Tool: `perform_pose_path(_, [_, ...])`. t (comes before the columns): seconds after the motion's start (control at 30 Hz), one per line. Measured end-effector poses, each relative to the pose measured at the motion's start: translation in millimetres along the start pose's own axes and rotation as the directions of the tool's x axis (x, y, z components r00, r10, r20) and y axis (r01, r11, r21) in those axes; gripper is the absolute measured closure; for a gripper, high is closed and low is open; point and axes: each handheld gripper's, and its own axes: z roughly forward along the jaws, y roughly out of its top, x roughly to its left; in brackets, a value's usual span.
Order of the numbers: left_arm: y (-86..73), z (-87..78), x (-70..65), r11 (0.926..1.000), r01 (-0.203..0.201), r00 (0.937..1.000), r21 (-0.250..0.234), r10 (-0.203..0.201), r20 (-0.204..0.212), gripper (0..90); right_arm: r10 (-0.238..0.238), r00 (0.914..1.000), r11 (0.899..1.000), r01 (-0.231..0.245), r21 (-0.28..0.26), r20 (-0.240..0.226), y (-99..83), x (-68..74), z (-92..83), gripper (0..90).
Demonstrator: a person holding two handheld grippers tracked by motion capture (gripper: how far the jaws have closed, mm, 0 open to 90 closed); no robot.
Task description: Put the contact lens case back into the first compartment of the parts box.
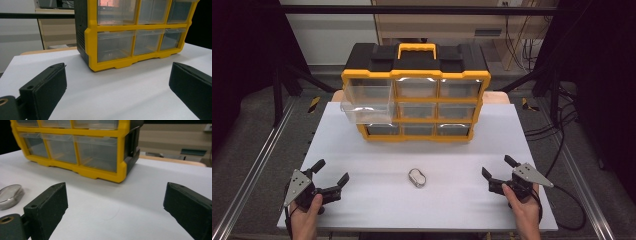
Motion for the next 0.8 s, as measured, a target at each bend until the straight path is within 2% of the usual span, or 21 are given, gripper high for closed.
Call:
perform_pose_path(0.13, [0.5,1.3,-2.1,0.9999,-0.005,1.0,-0.01,0.005,0.002,1.0,-0.013,0.9999,1.0,0.013,0.028,-0.005,-0.1,2.9,1.7,4.9])
perform_pose_path(0.27, [-0.2,2.7,-2.9,1.0,0.005,1.0,-0.007,-0.005,0.006,1.0,0.022,0.9997,0.997,-0.023,0.079,0.009,0.3,5.2,4.4,6.1])
perform_pose_path(0.3, [0.0,2.6,-3.0,0.9999,0.009,0.9999,-0.01,-0.008,0.006,1.0,0.022,0.9997,0.997,-0.023,0.079,0.009,0.3,5.2,4.4,6.1])
perform_pose_path(0.33, [-0.3,3.1,-3.1,0.9999,0.011,0.9999,-0.01,-0.011,0.008,1.0,0.006,1.0,0.993,-0.007,0.114,0.008,0.7,9.5,6.5,6.2])
perform_pose_path(0.4, [-0.6,3.4,-3.1,0.9999,0.01,0.9999,-0.005,-0.01,0.01,1.0,0.0,1.0,0.993,-0.001,0.122,0.004,0.8,11.5,7.5,6.2])
perform_pose_path(0.47, [-0.8,3.6,-3.1,0.9999,0.013,0.9998,-0.003,-0.013,0.013,1.0,-0.013,0.9999,0.99,0.012,0.141,0.002,1.1,16.6,10.6,6.2])
perform_pose_path(0.57, [-1.0,3.8,-2.8,0.9999,0.014,0.9998,0.0,-0.014,0.017,1.0,-0.023,0.9992,0.981,0.028,0.194,-0.032,1.7,26.6,19.2,6.8])
perform_pose_path(0.67, [-1.0,4.0,-3.1,0.9999,0.017,0.9997,-0.002,-0.017,0.018,1.1,-0.023,0.9987,0.976,0.032,0.218,-0.046,3.2,32.8,22.4,6.9])
perform_pose_path(0.8, [-0.5,5.8,-4.5,0.9999,0.013,0.9995,-0.002,-0.013,0.028,1.1,-0.045,0.9955,0.964,0.065,0.258,-0.084,11.0,53.9,29.7,7.2])
